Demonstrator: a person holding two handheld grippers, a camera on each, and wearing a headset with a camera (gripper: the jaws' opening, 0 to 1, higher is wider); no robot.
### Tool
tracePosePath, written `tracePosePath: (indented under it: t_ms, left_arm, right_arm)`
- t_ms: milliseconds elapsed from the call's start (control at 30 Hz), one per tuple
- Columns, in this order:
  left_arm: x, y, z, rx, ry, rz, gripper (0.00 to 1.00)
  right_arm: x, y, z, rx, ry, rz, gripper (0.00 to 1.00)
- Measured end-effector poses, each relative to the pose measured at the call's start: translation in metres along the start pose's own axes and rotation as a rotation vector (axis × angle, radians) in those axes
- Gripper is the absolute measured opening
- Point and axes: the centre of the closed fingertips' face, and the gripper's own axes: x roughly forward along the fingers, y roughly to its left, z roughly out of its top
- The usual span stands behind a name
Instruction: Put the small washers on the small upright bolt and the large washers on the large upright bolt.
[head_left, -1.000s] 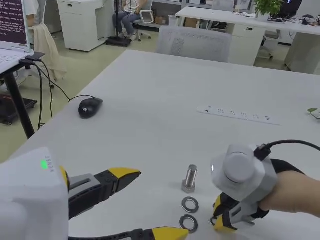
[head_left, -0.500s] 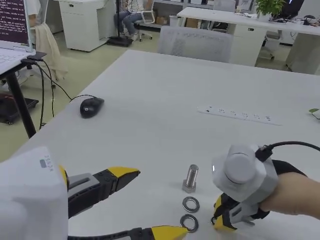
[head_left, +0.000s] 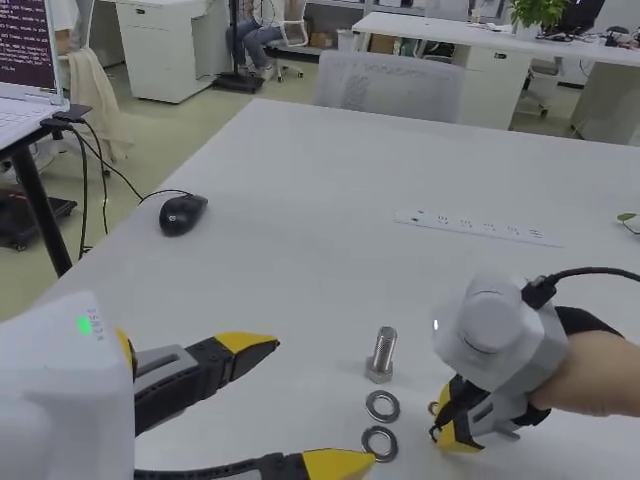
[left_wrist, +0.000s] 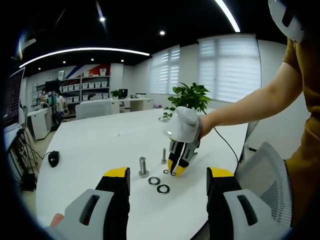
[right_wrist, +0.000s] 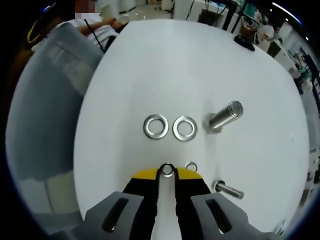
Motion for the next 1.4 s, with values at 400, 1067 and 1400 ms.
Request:
tracePosePath:
  t_ms: [400,1067,1400]
  left_arm:
    - [0.003,-0.004,0.0,0.004,-0.002,-0.019,0.61]
    - [0.011,0.004,-0.005,0.002,0.025,-0.02,0.62]
    - [0.017,0.004,-0.014,0.021,0.067,-0.025,0.61]
  right_arm:
    - [-0.036,-0.021,-0.024,0.058,-0.001,-0.065,0.12]
    - [-0.067,-0.059,-0.025,0.053,0.005,-0.124,0.12]
    - [-0.065,-0.068,-0.018,0.033,0.009,-0.118,0.12]
